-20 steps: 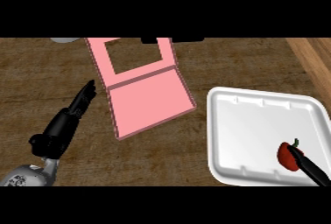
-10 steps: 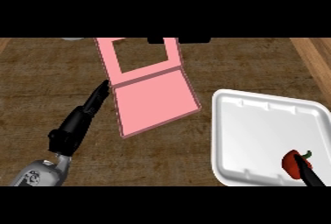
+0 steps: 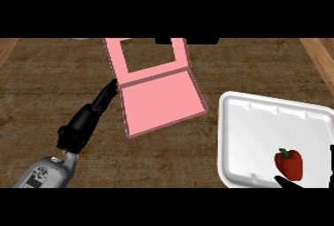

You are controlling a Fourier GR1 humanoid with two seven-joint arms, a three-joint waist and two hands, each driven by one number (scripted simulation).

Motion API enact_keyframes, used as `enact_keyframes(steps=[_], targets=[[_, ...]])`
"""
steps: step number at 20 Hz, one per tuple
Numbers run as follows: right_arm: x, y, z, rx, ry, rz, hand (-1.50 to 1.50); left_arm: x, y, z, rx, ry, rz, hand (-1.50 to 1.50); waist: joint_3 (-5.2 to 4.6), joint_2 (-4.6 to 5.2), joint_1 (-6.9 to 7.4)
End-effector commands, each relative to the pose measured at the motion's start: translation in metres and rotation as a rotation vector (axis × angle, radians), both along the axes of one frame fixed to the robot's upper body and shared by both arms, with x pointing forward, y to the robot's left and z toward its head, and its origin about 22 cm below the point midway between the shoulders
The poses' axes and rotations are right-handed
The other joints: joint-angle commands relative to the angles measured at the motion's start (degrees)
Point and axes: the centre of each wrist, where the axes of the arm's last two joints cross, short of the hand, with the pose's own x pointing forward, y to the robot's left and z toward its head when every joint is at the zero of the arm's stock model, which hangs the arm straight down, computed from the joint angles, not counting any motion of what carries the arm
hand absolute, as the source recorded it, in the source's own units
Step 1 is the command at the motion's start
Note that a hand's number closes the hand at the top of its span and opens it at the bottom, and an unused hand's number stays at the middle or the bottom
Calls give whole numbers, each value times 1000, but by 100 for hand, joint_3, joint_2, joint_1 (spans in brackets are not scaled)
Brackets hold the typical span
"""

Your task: Pick the bell pepper from the tray and place it in the cardboard box

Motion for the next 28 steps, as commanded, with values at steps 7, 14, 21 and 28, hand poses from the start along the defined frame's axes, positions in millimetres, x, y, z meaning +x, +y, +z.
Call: enact_keyframes(steps=[7, 14, 21, 28], targets=[[42, 69, 45, -4, 65, -104, -150, 18, -13, 7, -14, 10, -31, 0, 56, 3, 82], [42, 37, 3, 27, 160, -138, -150, -5, -4, -9, -2, 30, -29, 0, 65, -12, 64], [42, 42, 11, -9, 129, -98, -150, 17, -20, 3, -17, 6, -17, 0, 64, -15, 24], [55, 35, 14, -6, 152, -119, -150, -3, -16, 1, -27, 22, -22, 0, 64, -20, 46]])
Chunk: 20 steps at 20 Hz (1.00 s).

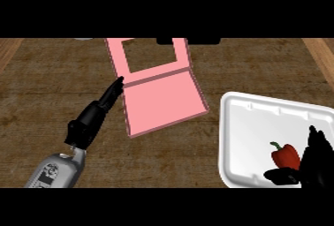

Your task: Pick the bell pepper from the tray and place it in the cardboard box

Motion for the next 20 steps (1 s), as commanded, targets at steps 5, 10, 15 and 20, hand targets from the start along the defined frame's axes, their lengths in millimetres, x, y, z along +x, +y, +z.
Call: enact_keyframes(steps=[5, 10, 15, 20], targets=[[26, 9, -19, 50, 86, -39, -150, 12, 21, -4, 4, 9, -4, 0, -1, 10, 13], [23, 8, -14, 71, 128, -72, -150, -11, 3, -12, -10, 4, 2, 0, -1, -2, 24], [-5, -27, -47, 50, 130, -56, -150, -3, 18, 2, 16, -4, 23, 0, 0, -2, -6], [3, -20, -48, 50, 147, -82, -150, -9, 12, 10, 20, 7, 1, 0, 0, -6, 9]])
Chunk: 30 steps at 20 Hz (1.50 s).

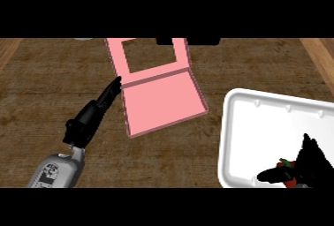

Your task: Pick the bell pepper from the tray and place it in the cardboard box

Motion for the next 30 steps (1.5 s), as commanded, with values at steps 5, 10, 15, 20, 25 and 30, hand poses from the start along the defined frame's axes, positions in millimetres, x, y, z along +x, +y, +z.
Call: enact_keyframes(steps=[5, 10, 15, 20, 25, 30], targets=[[8, -8, -18, -41, 59, -22, -150, 4, -10, 4, 3, -5, -7, 0, 46, 31, 5], [15, -7, -16, -16, 95, -1, 150, 0, -35, -1, 9, -1, 1, 0, 46, 33, 3], [2, -12, -25, -89, 101, 47, 150, -12, -12, -4, 4, -18, 2, 0, 45, 26, 11], [-2, -5, -25, -218, 47, 51, 150, 4, -3, 8, -4, 10, -8, 0, 44, 28, -6], [5, 117, 15, -141, -146, 963, 150, 4, -23, 5, -5, -12, -100, 0, 28, 27, 711], [-24, 203, 48, -197, -363, 1391, 150, 2, -22, -6, -9, 1, -68, 0, 26, -6, 442]])
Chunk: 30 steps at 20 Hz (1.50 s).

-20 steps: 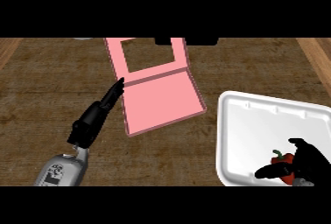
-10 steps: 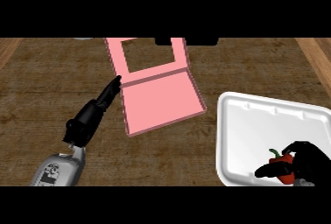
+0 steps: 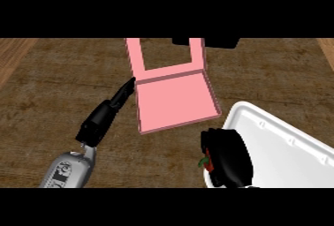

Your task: Pick the bell pepper from the tray and place it in the cardboard box

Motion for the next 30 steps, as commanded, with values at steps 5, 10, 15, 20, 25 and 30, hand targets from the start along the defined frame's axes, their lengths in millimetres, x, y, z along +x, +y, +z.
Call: enact_keyframes(steps=[5, 10, 15, 20, 25, 30], targets=[[-81, 90, 55, 85, -190, 425, 150, 1, 25, -6, -12, -1, 76, 0, 41, -16, -518], [-103, 84, 101, 152, -221, 493, 150, 1, 19, 7, 13, 0, 84, 0, 43, -10, -504], [-113, 65, 131, 307, -292, 473, 150, -10, 16, -11, -7, 25, 75, 0, 39, -38, -563], [-114, 62, 144, 377, -292, 389, 150, -1, 25, -2, 4, -1, 87, 0, 37, -30, -540], [-98, 65, 171, 359, -335, 302, 150, 2, 12, -1, 3, -1, 92, 0, 37, -6, -506], [-53, 63, 190, 402, -352, 231, 150, -27, 14, 1, -6, -5, 71, 0, 43, 3, -452]])
